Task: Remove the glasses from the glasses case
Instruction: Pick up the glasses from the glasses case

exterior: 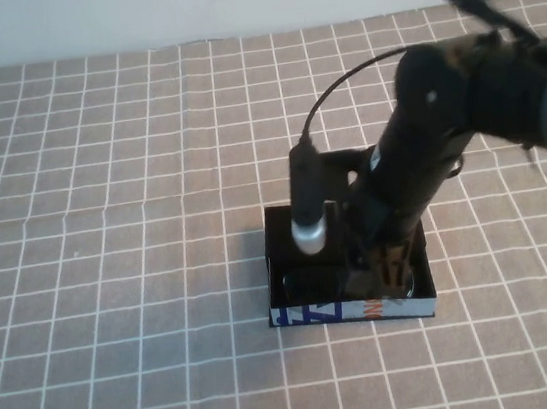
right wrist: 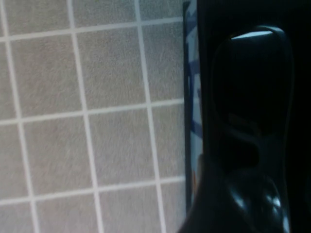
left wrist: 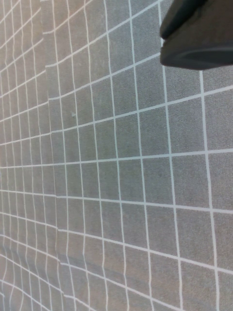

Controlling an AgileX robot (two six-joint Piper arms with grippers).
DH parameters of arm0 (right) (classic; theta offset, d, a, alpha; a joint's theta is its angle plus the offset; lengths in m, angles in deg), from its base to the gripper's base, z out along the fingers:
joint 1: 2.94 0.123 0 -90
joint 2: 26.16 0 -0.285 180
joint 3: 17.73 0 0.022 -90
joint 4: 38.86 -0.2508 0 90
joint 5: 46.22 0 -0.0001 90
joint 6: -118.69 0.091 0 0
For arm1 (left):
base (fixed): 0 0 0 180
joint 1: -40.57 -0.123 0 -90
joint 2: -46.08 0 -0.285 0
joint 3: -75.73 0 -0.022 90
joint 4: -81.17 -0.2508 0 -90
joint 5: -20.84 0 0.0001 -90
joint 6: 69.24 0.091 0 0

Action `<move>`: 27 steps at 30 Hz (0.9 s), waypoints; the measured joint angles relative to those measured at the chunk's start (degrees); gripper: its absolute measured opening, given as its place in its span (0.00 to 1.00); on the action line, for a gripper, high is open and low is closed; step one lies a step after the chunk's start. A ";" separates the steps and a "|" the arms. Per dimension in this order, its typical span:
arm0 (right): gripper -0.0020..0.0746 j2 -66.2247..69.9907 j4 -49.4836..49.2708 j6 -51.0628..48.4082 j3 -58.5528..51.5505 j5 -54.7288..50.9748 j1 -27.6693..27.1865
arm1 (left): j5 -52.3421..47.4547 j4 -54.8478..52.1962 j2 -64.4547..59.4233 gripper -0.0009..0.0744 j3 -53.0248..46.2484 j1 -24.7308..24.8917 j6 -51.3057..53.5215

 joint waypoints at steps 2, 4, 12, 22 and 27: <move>0.49 1.28 0.14 0.00 0.12 1.07 0.35 | 0.00 0.00 0.00 0.01 0.00 0.00 0.00; 0.49 2.41 0.13 0.00 0.12 1.78 0.47 | 0.00 0.00 0.00 0.01 0.00 0.00 0.00; 0.43 4.16 0.43 0.00 0.25 4.75 0.47 | 0.00 0.00 0.00 0.01 0.00 0.00 0.00; 0.43 6.92 0.48 0.00 0.25 6.59 0.47 | 0.00 0.00 0.00 0.01 0.00 0.00 0.00; 0.43 7.55 0.48 0.00 0.25 7.70 0.47 | 0.00 0.00 0.00 0.01 0.00 0.00 0.00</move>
